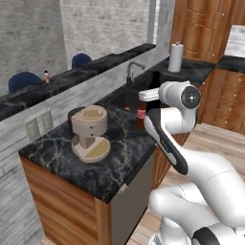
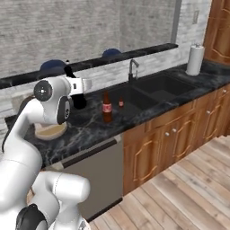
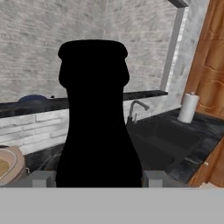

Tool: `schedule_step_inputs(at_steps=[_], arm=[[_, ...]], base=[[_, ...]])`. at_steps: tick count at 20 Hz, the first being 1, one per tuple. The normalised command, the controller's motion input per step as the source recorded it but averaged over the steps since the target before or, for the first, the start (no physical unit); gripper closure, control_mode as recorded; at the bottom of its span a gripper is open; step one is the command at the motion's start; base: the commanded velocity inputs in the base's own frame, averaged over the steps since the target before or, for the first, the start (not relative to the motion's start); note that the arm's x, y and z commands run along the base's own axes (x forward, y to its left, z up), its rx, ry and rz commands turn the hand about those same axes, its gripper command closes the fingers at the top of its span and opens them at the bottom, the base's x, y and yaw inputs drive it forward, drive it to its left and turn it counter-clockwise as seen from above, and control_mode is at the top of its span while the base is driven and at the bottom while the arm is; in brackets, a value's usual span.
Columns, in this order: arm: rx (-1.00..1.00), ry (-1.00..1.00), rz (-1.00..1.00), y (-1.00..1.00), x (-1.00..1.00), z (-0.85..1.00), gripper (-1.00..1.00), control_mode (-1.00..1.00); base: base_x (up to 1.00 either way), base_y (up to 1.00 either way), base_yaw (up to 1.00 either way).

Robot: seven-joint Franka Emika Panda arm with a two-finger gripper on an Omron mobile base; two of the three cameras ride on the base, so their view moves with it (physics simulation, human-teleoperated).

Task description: Place the large bottle from the dining counter next to the other large bottle outside the sink, and place the small bottle from the dining counter next to the other small bottle inside the sink.

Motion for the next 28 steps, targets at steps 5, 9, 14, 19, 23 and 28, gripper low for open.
schedule_step_inputs(at_steps=[5, 9, 14, 19, 23, 28], arm=[[0.0, 0.0, 0.0, 0.0, 0.0, 0.0, 1.0, 1.0], [0.0, 0.0, 0.0, 0.0, 0.0, 0.0, 1.0, 1.0], [0.0, 0.0, 0.0, 0.0, 0.0, 0.0, 1.0, 1.0], [0.0, 0.0, 0.0, 0.0, 0.0, 0.0, 1.0, 1.0], [0.0, 0.0, 0.0, 0.0, 0.0, 0.0, 1.0, 1.0], [0.0, 0.0, 0.0, 0.0, 0.0, 0.0, 1.0, 1.0]], base=[[-0.04, -0.11, 0.23], [-0.2, -0.25, 0.21], [-0.14, -0.77, 0.1], [-0.07, -0.99, 0.0], [0.04, -0.55, 0.01], [0.06, -0.2, 0.13]])
